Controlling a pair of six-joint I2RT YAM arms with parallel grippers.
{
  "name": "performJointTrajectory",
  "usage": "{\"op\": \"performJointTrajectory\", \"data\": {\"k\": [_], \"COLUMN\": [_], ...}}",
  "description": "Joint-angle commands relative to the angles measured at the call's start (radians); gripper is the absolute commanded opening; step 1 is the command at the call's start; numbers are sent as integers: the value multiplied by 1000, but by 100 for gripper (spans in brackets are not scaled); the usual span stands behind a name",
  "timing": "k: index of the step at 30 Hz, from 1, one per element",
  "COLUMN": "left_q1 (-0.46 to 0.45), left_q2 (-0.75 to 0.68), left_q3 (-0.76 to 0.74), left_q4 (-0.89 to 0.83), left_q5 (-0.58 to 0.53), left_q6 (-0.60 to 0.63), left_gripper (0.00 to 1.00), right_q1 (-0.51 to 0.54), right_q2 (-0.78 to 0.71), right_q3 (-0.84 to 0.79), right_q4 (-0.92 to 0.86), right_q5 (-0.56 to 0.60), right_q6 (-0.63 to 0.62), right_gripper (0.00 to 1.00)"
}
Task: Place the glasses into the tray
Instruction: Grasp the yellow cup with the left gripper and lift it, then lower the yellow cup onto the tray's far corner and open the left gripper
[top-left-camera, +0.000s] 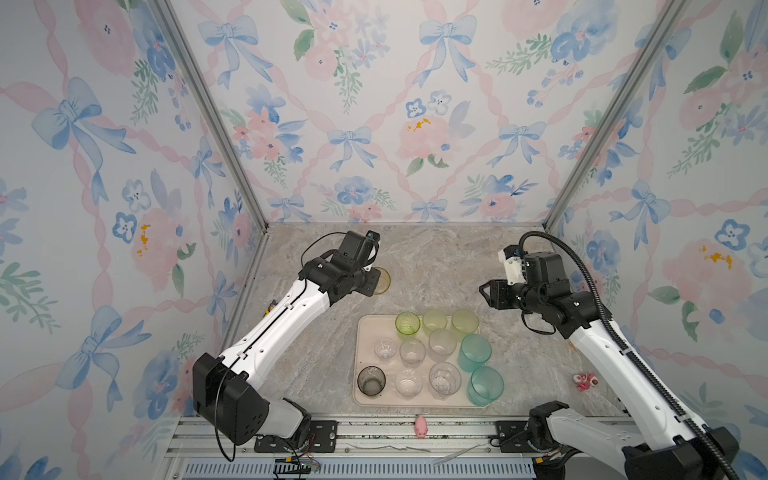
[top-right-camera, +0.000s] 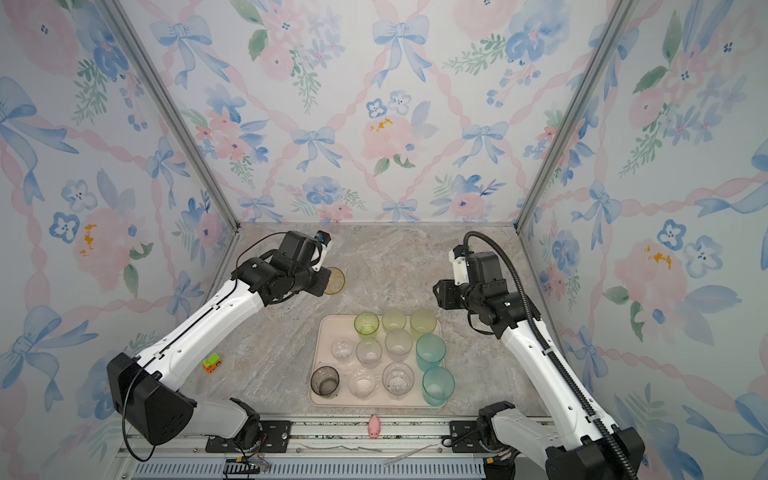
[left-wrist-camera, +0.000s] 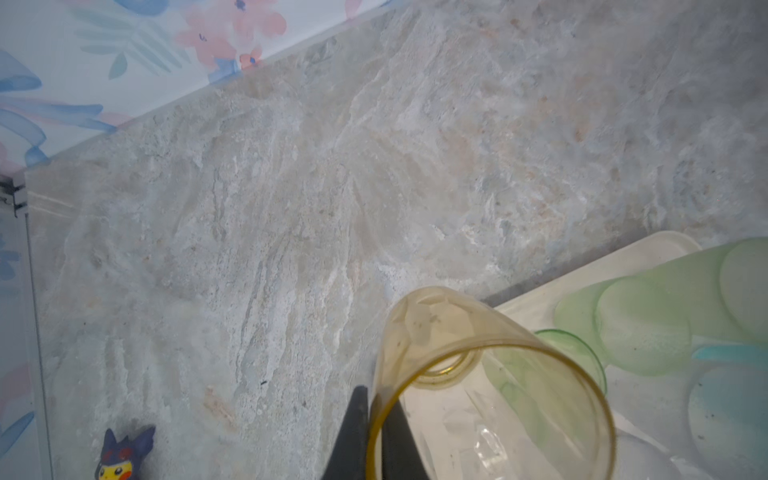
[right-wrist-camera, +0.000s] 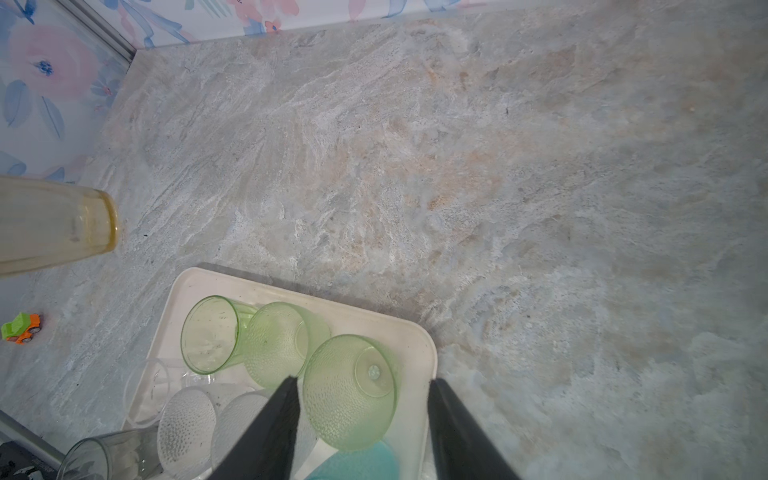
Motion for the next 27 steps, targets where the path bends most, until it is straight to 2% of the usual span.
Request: {"op": "performJointTrajectory", "data": {"k": [1,11,27], "left_q1": [12,1,-12], "left_q2": [-9,27,131], "left_q3": [-87,-170,-198], "left_q4": [-26,-21,56], "left_q5": [-6,73,122], "left_q6": [-41,-67,-65], "left_gripper": [9,8,8], "right_q1": [-11,-8,-8], "right_q2": [6,-20,-27], "right_q3": [-16,-16,-14], "right_q4": [28,3,-8], "right_q5": [-30,-13,-2], "right_q6": [13,7,7], "right_gripper": [53,53,53]}}
